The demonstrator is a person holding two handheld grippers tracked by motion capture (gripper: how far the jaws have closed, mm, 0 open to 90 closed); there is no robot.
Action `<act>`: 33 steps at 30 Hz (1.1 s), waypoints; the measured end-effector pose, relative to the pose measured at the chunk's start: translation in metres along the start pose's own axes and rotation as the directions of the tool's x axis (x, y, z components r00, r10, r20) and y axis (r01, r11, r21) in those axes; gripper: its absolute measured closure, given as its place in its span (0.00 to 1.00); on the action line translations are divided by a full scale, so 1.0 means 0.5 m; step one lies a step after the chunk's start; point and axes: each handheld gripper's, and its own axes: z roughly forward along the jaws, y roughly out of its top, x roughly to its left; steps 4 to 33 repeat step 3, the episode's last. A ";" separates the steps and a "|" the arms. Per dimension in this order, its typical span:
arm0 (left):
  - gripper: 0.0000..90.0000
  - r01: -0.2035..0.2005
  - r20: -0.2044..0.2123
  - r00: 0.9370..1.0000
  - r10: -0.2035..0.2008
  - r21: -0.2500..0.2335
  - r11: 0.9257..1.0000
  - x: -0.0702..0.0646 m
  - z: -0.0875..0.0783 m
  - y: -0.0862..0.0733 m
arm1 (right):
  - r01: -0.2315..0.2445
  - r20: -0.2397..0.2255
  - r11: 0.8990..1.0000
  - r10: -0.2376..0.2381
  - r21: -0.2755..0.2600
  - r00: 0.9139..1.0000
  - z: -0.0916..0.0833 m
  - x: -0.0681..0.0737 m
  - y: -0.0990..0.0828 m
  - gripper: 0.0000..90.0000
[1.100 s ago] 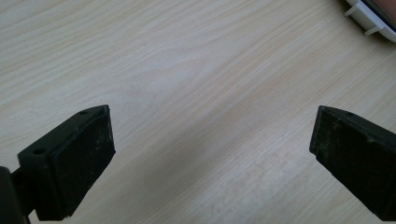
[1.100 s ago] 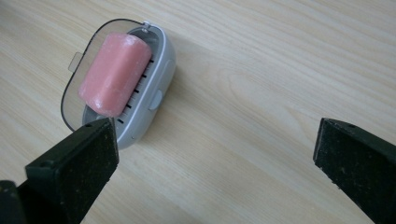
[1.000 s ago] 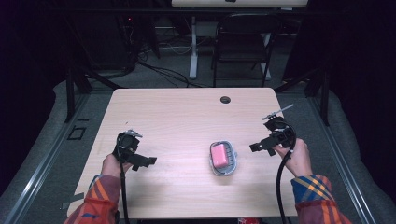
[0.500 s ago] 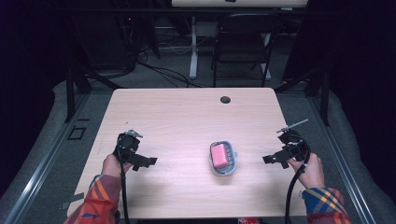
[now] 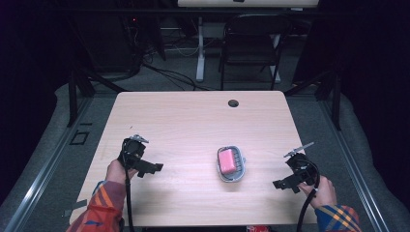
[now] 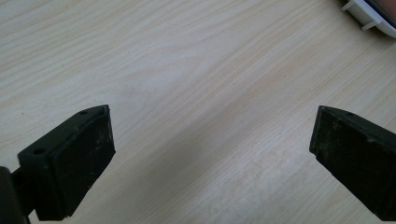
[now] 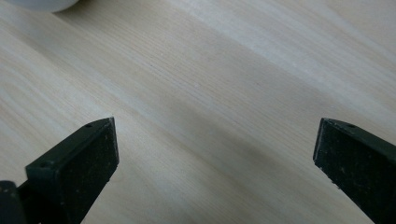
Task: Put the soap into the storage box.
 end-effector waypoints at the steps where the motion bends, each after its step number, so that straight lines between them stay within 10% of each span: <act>1: 0.00 0.000 -0.001 1.000 0.000 0.001 1.000 0.000 0.000 0.000 | 0.005 0.008 1.000 -0.005 0.006 1.000 0.005 0.002 0.002 0.00; 33: 0.00 -0.002 -0.001 1.000 0.002 -0.002 1.000 -0.002 0.001 0.000 | 0.022 0.002 1.000 -0.022 0.010 1.000 0.011 0.004 0.007 0.00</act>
